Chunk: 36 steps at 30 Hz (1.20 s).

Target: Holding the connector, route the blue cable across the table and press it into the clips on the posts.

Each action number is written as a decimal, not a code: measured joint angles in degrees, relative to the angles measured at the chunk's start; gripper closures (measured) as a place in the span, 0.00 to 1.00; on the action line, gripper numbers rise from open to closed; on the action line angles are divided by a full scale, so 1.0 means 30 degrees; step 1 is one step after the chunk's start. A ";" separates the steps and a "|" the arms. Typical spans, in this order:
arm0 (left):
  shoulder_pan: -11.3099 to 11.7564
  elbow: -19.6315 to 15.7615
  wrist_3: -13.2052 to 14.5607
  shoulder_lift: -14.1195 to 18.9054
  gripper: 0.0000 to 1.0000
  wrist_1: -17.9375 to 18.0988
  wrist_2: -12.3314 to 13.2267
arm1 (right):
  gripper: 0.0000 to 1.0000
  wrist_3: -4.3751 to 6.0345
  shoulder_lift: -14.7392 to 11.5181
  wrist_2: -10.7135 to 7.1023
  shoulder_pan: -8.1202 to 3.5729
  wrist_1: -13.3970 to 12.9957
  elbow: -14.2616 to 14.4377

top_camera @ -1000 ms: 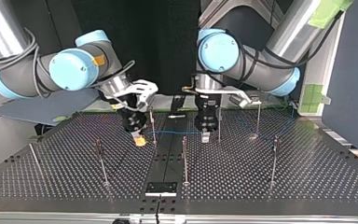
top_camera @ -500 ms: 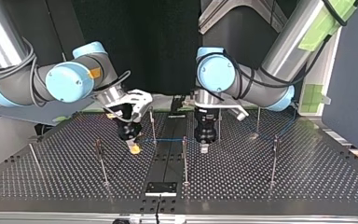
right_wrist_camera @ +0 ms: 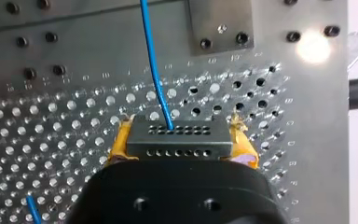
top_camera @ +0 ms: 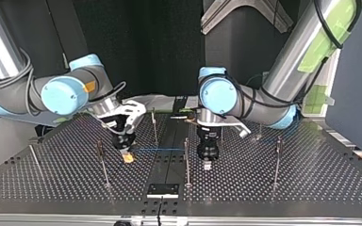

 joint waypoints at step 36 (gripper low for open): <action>-0.0378 -0.0565 0.0068 0.1198 0.00 -0.3968 0.0056 | 1.00 -0.0029 -0.0090 -0.0038 -0.0600 0.0212 -0.0028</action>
